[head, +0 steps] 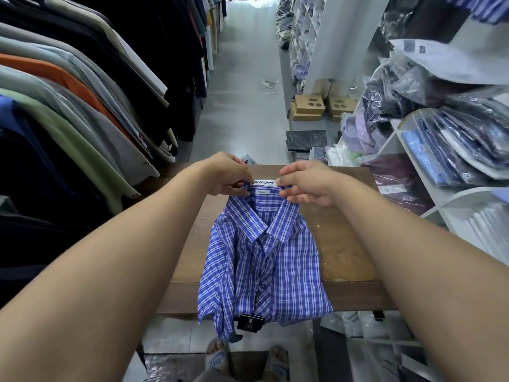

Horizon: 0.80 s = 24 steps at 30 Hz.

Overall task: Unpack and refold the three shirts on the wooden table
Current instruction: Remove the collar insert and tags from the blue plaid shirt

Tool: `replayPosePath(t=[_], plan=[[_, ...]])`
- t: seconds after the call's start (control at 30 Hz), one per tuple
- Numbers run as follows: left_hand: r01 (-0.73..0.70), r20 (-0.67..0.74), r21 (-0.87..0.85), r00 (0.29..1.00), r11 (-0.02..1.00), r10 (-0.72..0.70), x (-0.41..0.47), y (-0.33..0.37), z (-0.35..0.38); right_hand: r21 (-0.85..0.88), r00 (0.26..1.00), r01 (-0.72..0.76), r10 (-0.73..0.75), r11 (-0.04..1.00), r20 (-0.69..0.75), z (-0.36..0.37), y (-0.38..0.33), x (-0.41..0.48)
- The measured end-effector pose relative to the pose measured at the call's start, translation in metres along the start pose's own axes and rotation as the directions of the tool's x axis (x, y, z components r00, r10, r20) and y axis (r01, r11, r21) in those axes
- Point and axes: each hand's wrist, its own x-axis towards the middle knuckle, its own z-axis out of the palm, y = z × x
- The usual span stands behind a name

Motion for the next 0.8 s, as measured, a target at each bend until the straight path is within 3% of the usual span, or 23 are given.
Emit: replayPosePath(t=[0.4,0.8], plan=[[-0.184,0.049,0.084,0.982,0.979,0.180,0.006,-0.020,-0.001,0.021,0.997,0.054,-0.053,0.998,-0.050,-0.008,0.014,0.007],[-0.282,0.090,-0.042,0.954,0.958,0.285,-0.002,-0.028,-0.004,0.096,0.996,0.076,-0.081,0.992,0.040,-0.015,0.018,0.002]])
